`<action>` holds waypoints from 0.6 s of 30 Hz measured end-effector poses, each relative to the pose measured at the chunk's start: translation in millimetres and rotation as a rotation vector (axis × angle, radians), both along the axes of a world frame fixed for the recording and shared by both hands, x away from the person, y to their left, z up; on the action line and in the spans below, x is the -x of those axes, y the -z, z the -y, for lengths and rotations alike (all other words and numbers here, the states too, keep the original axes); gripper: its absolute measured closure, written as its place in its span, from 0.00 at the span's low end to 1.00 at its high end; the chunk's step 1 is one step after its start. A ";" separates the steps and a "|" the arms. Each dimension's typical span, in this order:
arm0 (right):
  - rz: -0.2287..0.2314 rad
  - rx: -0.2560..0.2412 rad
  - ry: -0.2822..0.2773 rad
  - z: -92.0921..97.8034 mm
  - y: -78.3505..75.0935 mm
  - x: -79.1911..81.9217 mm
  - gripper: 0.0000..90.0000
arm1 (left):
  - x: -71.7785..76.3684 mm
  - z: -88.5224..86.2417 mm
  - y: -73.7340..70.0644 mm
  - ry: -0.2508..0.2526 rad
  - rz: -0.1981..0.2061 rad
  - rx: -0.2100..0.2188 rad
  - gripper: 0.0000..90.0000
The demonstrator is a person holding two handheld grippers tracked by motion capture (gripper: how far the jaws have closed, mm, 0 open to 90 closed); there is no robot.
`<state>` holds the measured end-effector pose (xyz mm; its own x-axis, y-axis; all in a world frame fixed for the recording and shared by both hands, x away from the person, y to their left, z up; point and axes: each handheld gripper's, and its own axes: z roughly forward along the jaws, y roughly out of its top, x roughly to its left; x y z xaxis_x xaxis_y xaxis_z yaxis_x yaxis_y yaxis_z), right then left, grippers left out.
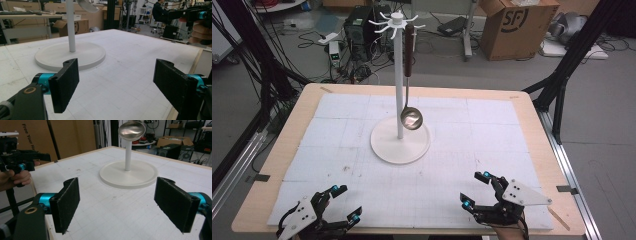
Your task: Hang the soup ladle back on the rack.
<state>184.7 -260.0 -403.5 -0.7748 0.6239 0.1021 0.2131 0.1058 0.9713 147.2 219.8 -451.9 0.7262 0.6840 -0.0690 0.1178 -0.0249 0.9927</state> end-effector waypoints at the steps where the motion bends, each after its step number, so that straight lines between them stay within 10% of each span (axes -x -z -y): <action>1: 0.004 0.002 0.000 -0.5 0.4 0.3 0.22 | 0.1 -0.2 0.0 0.000 0.001 -0.001 0.24; 18: 0.013 0.009 0.018 -1.4 3.8 0.2 0.22 | -0.2 0.0 0.8 -0.003 0.002 0.001 0.23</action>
<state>184.5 -258.6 -407.3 -0.7647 0.6386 0.0867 0.2027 0.1106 0.9730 147.5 219.8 -452.7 0.7244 0.6860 -0.0680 0.1160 -0.0240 0.9930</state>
